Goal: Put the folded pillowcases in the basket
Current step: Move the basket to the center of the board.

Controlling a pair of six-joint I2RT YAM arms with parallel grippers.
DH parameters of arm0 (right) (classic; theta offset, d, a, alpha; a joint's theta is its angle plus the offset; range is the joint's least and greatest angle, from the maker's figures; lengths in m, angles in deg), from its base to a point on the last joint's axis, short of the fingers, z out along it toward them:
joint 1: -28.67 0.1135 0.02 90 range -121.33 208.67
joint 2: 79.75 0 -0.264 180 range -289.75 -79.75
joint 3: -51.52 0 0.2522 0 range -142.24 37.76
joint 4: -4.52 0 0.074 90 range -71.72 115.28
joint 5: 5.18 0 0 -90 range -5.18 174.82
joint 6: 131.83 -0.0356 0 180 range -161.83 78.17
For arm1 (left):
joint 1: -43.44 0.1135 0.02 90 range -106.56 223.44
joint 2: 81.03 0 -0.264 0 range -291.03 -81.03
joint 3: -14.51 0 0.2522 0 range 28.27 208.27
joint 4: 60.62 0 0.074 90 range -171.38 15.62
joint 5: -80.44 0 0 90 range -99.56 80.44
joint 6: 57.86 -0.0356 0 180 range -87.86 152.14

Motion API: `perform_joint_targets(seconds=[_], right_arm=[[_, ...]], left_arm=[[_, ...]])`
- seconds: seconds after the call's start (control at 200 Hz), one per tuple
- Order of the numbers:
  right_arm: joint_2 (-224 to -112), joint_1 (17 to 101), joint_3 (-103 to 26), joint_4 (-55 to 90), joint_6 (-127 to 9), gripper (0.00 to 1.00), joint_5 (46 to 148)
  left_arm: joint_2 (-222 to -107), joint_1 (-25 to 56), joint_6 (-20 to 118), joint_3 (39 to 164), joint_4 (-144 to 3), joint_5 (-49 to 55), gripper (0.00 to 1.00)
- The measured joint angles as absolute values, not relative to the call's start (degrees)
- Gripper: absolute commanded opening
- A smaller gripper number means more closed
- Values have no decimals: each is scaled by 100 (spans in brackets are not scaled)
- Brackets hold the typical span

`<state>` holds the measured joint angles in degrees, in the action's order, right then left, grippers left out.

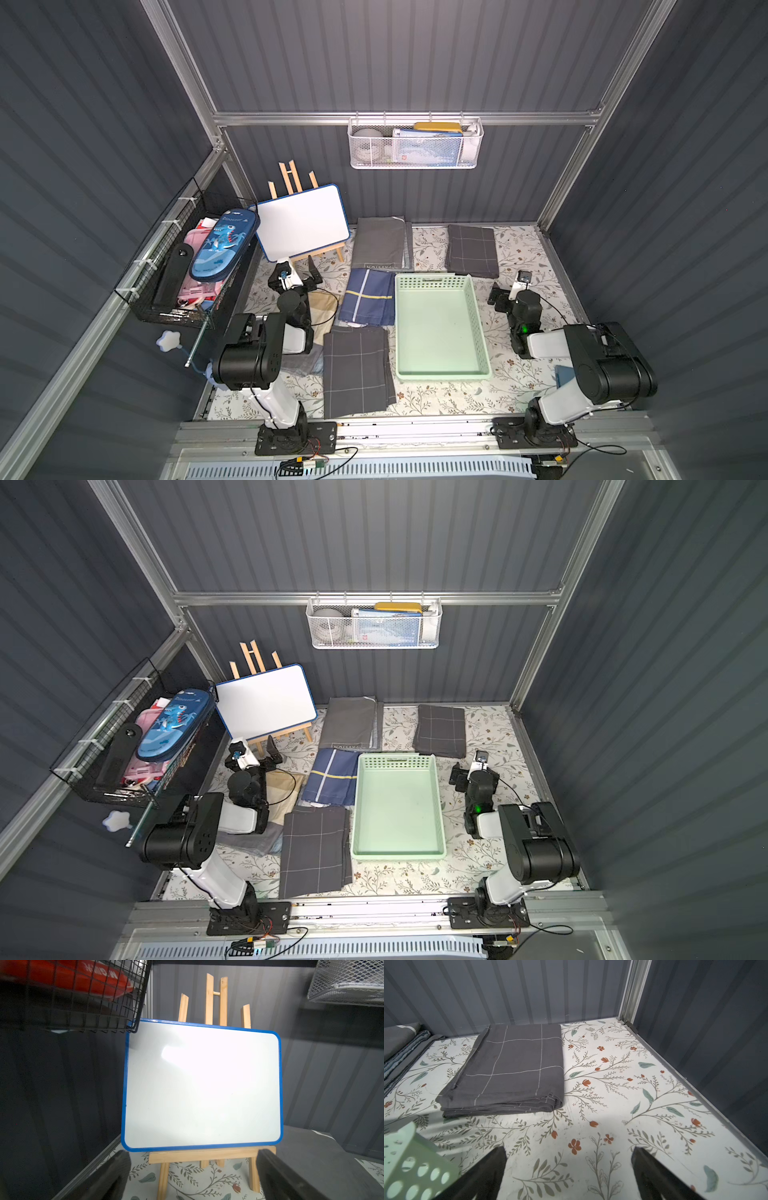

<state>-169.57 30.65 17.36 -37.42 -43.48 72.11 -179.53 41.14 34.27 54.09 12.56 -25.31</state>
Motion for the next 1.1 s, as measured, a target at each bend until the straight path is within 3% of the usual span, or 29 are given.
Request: perform_joint_targets(seconds=[0.93, 1.101], right_arm=[[-16937, 2929, 1697, -3620, -4392, 99, 7572], [-15831, 3261, 984, -1535, -4375, 99, 7152]], left_arm=[[-17953, 4114, 3427, 5409, 1254, -2514, 99], [-17395, 3847, 3257, 5571, 390, -2761, 99]])
